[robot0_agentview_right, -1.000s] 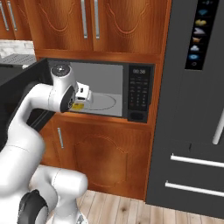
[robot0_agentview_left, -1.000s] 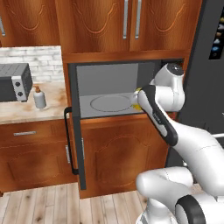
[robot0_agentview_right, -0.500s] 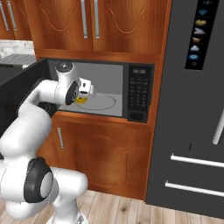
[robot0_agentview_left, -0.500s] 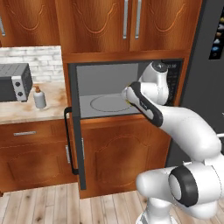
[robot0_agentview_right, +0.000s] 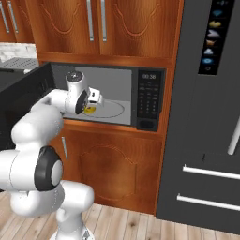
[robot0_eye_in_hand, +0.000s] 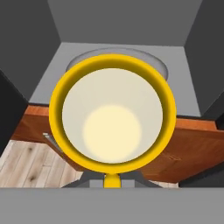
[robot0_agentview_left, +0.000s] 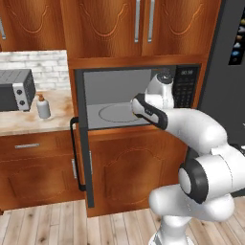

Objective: Pick the mug from the counter and place it inside the microwave. Then close the microwave.

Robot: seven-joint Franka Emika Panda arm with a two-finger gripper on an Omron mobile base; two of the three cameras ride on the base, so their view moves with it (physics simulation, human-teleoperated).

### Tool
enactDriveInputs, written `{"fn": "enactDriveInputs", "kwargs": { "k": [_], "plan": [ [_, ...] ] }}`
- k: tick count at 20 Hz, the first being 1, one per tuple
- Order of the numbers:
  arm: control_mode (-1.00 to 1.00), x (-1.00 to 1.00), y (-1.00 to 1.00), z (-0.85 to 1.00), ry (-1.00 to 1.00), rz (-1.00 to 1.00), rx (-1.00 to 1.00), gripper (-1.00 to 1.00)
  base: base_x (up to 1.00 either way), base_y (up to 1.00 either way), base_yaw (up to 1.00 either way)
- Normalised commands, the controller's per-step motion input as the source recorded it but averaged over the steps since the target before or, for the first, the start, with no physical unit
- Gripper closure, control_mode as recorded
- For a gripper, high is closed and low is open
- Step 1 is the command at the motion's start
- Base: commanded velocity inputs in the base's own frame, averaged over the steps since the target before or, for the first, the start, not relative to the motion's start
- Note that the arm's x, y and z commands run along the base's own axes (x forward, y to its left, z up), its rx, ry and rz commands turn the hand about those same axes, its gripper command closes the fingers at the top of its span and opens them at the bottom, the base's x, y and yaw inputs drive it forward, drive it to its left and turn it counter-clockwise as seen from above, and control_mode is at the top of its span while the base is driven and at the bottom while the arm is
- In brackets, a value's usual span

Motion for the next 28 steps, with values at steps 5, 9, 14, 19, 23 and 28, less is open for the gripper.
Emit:
{"fn": "enactDriveInputs", "kwargs": {
  "k": [5,9,14,19,23,28],
  "plan": [
    [-1.0,0.41,0.17,-0.4,0.0,0.0,0.0,1.0,0.0,0.0,0.0],
    [-1.0,0.52,0.12,-0.29,0.0,0.0,0.0,1.0,0.0,0.0,0.0],
    [-1.0,0.57,0.07,-0.08,0.0,0.0,0.0,1.0,0.0,0.0,0.0],
    [-1.0,0.6,0.0,0.0,0.0,0.0,0.0,1.0,0.0,0.0,0.0],
    [-1.0,0.52,0.0,0.0,0.0,0.0,0.0,1.0,0.0,0.0,0.0],
    [-1.0,0.42,0.0,0.0,0.0,0.0,0.0,1.0,0.0,0.0,0.0]
  ]
}}
